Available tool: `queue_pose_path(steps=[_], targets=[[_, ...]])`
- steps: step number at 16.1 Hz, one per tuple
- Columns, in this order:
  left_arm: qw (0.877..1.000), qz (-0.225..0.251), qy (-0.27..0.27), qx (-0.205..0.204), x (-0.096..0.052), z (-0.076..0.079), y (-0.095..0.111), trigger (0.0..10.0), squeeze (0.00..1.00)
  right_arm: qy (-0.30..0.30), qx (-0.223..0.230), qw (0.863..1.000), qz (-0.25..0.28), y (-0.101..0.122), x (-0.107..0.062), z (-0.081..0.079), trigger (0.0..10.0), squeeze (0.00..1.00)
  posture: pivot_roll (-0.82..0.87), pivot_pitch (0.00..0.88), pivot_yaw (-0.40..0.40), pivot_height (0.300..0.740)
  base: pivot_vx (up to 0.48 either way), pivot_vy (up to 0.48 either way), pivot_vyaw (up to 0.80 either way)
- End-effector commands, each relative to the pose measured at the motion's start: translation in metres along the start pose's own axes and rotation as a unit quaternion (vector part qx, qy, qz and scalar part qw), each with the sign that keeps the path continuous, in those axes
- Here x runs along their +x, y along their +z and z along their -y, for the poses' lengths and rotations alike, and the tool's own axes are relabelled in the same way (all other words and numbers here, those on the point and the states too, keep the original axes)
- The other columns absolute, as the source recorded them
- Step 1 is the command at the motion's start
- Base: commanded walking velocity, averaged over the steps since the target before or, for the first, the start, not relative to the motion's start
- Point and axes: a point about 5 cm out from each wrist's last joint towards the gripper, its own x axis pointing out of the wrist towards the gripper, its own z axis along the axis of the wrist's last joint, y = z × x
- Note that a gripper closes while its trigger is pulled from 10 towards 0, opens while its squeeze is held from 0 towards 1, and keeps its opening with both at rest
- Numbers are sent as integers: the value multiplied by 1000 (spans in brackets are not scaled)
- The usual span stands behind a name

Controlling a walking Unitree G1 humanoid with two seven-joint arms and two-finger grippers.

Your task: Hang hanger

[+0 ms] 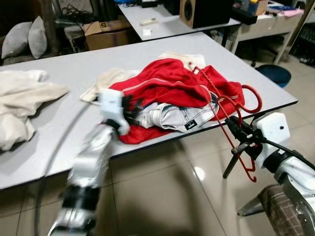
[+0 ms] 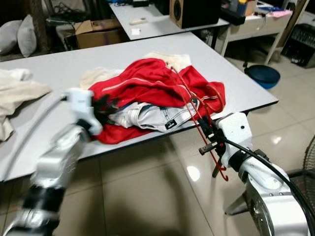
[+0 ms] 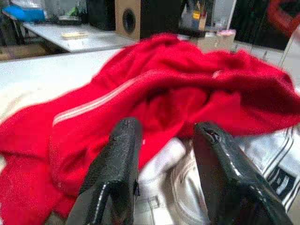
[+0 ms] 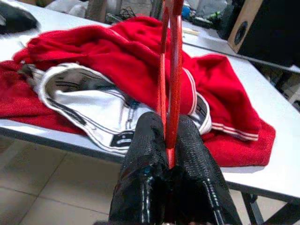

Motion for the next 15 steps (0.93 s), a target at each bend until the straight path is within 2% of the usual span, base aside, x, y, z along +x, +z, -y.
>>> queue_pose_path(steps=[1, 2, 5, 6, 7, 8, 10, 11, 12, 13, 15], targets=[[1000, -8, 10, 16, 1, -9, -2, 10000, 1000, 5, -4, 1000, 16, 5, -1, -1, 10000, 0, -175, 0, 45, 740, 0, 0, 0], [999, -12, 29, 7, 9, -19, -3, 10000, 1000, 12, -8, 1000, 15, 2, 1, -4, 10000, 0, -183, 0, 57, 740, 0, 0, 0], [998, -23, 66, -1, 24, -32, -2, 10000, 1000, 10, -8, 1000, 14, 1, -2, -3, 10000, 0, -189, 0, 79, 740, 0, 0, 0], [998, -20, 67, -3, 32, -35, 4, 10000, 1000, 10, -4, 1000, 18, 4, -5, -3, 10000, 0, -203, 8, 89, 740, 0, 0, 0], [998, -12, 54, -25, 39, -35, 11, 10000, 522, 10, -7, 1000, 16, 4, -7, -2, 10000, 0, -205, 21, 93, 740, 0, 0, 0], [998, -13, 45, -28, 44, -34, 14, 10000, 0, 10, -10, 1000, 14, 3, -8, -1, 10000, 0, -208, 30, 100, 740, 0, 0, 0], [999, -26, 44, -4, 47, -36, 15, 10000, 0, 14, -15, 1000, 9, 2, -10, -4, 10000, 0, -216, 47, 113, 740, 0, 0, 0], [994, -36, 101, 21, 47, -47, 15, 10000, 0, 20, -18, 1000, 7, 1, -12, -8, 10000, 0, -221, 63, 126, 740, 0, 0, 0], [992, -37, 119, 29, 46, -51, 16, 10000, 0, 21, -17, 1000, 7, 1, -13, -9, 10000, 0, -221, 63, 126, 740, 0, 0, 0], [984, -49, 161, 50, 42, -64, 15, 10000, 0, 24, -12, 1000, 7, 1, -15, -14, 10000, 0, -225, 77, 138, 740, 0, 0, 0], [984, -64, 158, 60, 38, -69, 11, 10000, 0, 27, -8, 1000, 7, 1, -18, -18, 10000, 0, -226, 83, 146, 740, 0, 0, 0]])
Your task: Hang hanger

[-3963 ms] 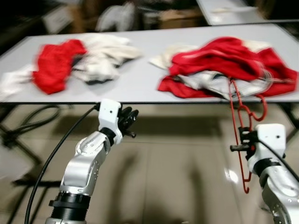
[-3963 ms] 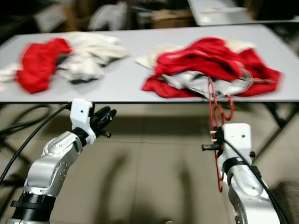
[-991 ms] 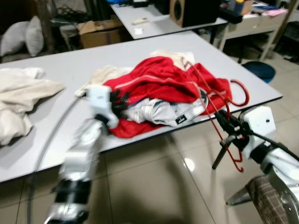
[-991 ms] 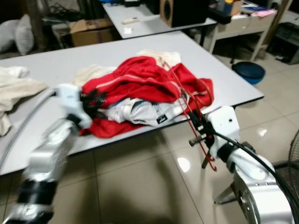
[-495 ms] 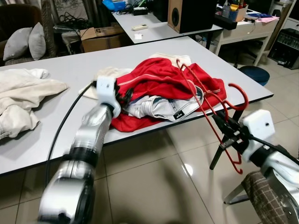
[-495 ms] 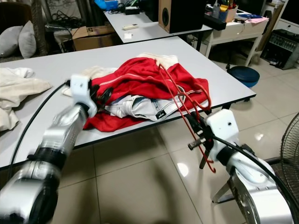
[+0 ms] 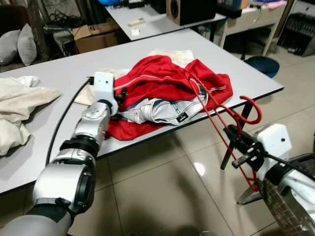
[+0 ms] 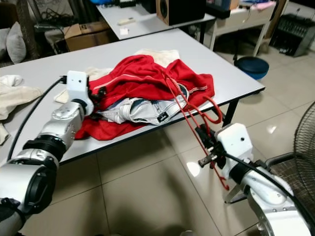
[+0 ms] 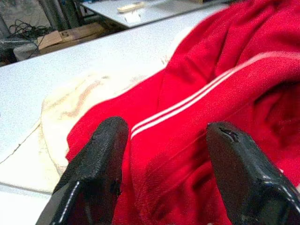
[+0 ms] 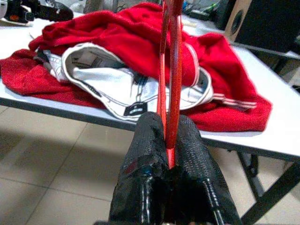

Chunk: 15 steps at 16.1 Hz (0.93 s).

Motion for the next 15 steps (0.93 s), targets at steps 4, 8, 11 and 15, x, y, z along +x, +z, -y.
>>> queue_pose_path(steps=[4, 8, 11, 15], targets=[[997, -46, -56, 24, -3, 3, -17, 10000, 0, 6, -5, 1000, 7, 5, -5, -2, 10000, 0, -228, 87, 148, 740, 0, 0, 0], [996, -64, -32, 60, -4, -5, -21, 10000, 0, 6, -8, 1000, 8, 7, -5, -2, 10000, 0, -226, 90, 147, 740, 0, 0, 0], [994, -75, -2, 75, -6, -18, -21, 10000, 0, 7, -11, 1000, 6, 7, -5, -1, 10000, 0, -225, 87, 146, 740, 0, 0, 0], [994, -84, 16, 65, -7, -24, -24, 0, 0, 10, -13, 1000, 8, 7, -4, 0, 10000, 0, -227, 83, 144, 740, 0, 0, 0]])
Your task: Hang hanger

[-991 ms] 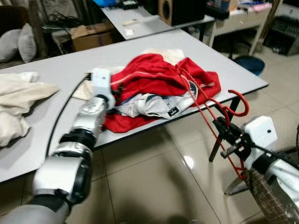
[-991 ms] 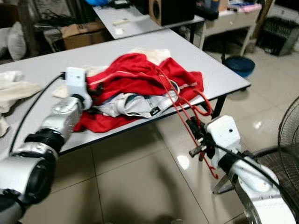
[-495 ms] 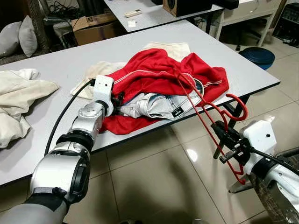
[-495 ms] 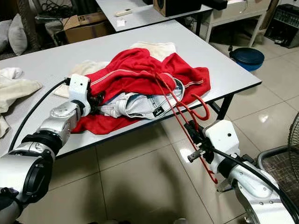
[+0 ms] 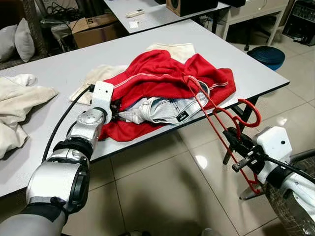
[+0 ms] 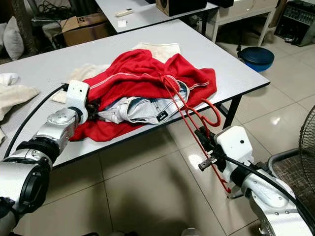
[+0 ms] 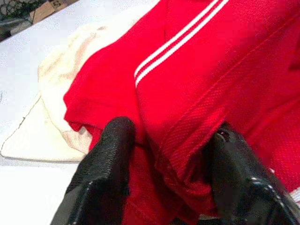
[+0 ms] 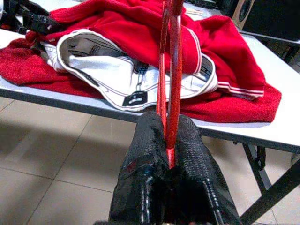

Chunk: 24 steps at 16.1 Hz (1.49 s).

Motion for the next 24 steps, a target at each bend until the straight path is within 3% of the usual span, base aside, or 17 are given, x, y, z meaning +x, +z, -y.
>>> queue_pose_path(steps=[1, 12, 16, 20, 21, 23, 24], targets=[[1000, -10, 9, -6, -1, -8, -2, 0, 0, 4, -3, 1000, 12, 6, 0, 1, 10000, 0, -227, 82, 143, 740, 0, 0, 0], [1000, 2, -6, -24, 0, -3, 3, 0, 0, -2, -3, 1000, 12, 5, 0, 0, 10000, 0, -235, 79, 156, 740, 0, 0, 0], [997, 56, -36, -25, 3, 3, 29, 0, 0, -8, -1, 1000, 15, 5, -2, 0, 10000, 0, -228, 78, 165, 740, 0, 0, 0], [983, 144, -85, -76, 2, 8, 70, 0, 0, -17, 6, 1000, 26, 5, 0, -3, 10000, 0, -221, 67, 188, 740, 0, 0, 0], [975, 167, -91, -116, 1, 6, 82, 0, 0, -22, 8, 999, 32, 6, 0, -4, 10000, 0, -219, 63, 193, 740, 0, 0, 0], [944, 239, -108, -199, -4, 0, 112, 0, 0, -40, 10, 998, 47, 8, 0, -4, 10000, 0, -213, 55, 201, 740, 0, 0, 0], [931, 276, -111, -212, -8, -2, 128, 0, 0, -53, 9, 997, 56, 10, 2, -2, 10000, 0, -205, 50, 204, 740, 0, 0, 0]])
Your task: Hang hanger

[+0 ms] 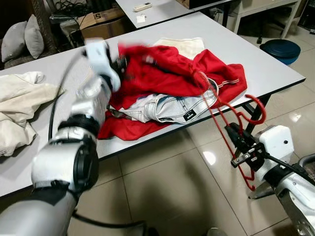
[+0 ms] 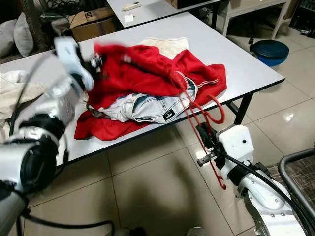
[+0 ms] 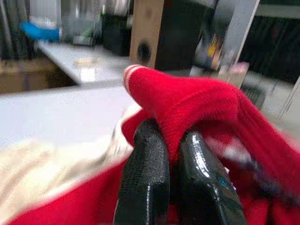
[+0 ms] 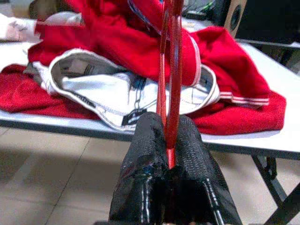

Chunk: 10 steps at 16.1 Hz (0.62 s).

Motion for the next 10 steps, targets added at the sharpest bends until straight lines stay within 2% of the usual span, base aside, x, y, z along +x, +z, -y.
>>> queue_pose_path(steps=[1, 2, 4, 7, 8, 9, 10], targets=[[999, 41, -3, -1, 2, 0, 17, 0, 0, -11, -9, 1000, 21, 7, 1, 1, 10000, 0, -205, 50, 204, 740, 0, 0, 0], [999, 50, -4, 3, 4, 1, 22, 0, 0, -11, -9, 1000, 23, 7, 1, 0, 10000, 0, -204, 49, 205, 740, 0, 0, 0], [997, 50, -6, 52, 4, 1, 27, 0, 0, -6, -8, 1000, 26, 7, 3, -3, 10000, 0, -202, 45, 200, 740, 0, 0, 0], [997, 65, 5, 52, 5, 1, 34, 0, 0, 0, -9, 1000, 30, 8, 6, -4, 10000, 0, -199, 39, 184, 740, 0, 0, 0], [994, 94, 10, 47, 6, 0, 49, 0, 0, -1, -11, 999, 35, 9, 7, -3, 10000, 0, -197, 37, 181, 740, 0, 0, 0], [980, 184, 45, 57, 3, -8, 90, 0, 0, -6, -14, 999, 44, 12, 9, -1, 10000, 0, -195, 38, 178, 740, 0, 0, 0], [960, 255, 87, 74, -5, -17, 122, 0, 0, -9, -15, 999, 48, 14, 10, 0, 10000, 0, -192, 37, 176, 740, 0, 0, 0]])
